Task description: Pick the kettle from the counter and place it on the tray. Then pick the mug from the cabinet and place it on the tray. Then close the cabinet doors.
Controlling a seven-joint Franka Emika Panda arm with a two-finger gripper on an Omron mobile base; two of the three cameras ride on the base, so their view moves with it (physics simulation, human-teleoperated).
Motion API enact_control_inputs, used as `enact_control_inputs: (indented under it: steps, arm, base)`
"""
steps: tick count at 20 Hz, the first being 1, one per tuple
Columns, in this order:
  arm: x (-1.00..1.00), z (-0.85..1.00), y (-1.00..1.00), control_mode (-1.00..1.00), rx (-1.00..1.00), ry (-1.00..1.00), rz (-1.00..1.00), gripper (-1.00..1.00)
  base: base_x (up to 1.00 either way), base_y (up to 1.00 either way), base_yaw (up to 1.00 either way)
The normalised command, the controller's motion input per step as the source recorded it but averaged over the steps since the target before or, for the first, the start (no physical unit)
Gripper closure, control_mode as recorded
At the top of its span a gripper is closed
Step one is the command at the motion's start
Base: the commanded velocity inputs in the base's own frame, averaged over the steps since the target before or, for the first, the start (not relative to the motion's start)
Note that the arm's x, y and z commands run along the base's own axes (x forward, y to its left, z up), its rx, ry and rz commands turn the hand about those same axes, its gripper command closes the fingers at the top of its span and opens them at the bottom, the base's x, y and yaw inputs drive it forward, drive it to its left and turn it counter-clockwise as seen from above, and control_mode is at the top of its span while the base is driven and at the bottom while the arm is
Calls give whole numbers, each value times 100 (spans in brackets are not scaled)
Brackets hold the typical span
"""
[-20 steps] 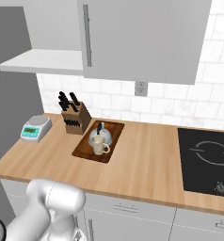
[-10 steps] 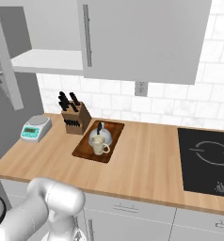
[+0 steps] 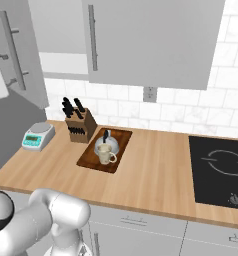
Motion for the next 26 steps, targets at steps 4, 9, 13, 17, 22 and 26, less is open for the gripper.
enact_control_inputs:
  steps: [4, 9, 13, 17, 22, 26]
  arm:
    - [63, 0, -8, -100, 1, 2, 1, -100]
    - [73, 0, -19, -100, 2, 8, 2, -100]
    - [62, 0, -24, -100, 2, 9, 1, -100]
    - [69, 0, -10, -100, 0, 11, 0, -100]
    - [63, 0, -12, -100, 0, 7, 0, -100]
    - [56, 0, -16, -100, 0, 5, 1, -100]
  base:
    - [0, 0, 0]
    - [0, 0, 0]
    - [0, 0, 0]
    - [0, 0, 0]
    - [0, 0, 0]
    - [0, 0, 0]
